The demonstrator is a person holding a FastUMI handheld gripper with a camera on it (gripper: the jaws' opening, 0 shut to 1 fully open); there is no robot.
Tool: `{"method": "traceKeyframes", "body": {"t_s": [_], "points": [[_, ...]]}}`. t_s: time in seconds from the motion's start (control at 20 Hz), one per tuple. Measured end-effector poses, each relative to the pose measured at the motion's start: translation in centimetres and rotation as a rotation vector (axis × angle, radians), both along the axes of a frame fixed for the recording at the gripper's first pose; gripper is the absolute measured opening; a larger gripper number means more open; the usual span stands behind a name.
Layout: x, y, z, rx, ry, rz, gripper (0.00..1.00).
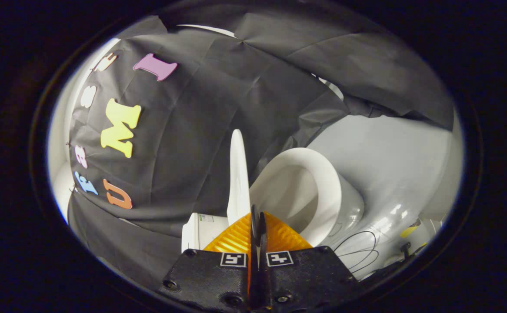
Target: Open the toilet lid.
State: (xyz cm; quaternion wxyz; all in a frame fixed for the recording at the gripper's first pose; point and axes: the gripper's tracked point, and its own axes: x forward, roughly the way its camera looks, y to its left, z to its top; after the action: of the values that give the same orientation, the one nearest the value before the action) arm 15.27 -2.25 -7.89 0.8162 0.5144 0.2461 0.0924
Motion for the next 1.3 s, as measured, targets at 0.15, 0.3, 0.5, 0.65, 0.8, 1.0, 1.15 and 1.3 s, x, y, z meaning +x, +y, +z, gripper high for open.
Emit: {"method": "traceKeyframes", "body": {"t_s": [0.15, 0.3, 0.5, 0.65, 0.8, 1.0, 1.15, 1.3], "points": [[-0.2, 0.5, 1.4, -0.017, -0.019, 0.002, 0.04], [-0.7, 1.5, 3.3, -0.044, -0.031, 0.0, 0.04], [-1.1, 2.7, 5.5, -0.064, -0.054, 0.005, 0.06], [-1.2, 3.6, 6.7, -0.076, -0.062, 0.008, 0.07], [-1.2, 4.2, 7.6, -0.093, -0.07, 0.012, 0.07], [-1.7, 5.5, 9.3, -0.126, -0.096, 0.028, 0.07], [-2.0, 6.6, 10.8, -0.189, -0.122, 0.034, 0.07], [-2.2, 7.1, 11.3, -0.2, -0.135, 0.034, 0.08]]}}
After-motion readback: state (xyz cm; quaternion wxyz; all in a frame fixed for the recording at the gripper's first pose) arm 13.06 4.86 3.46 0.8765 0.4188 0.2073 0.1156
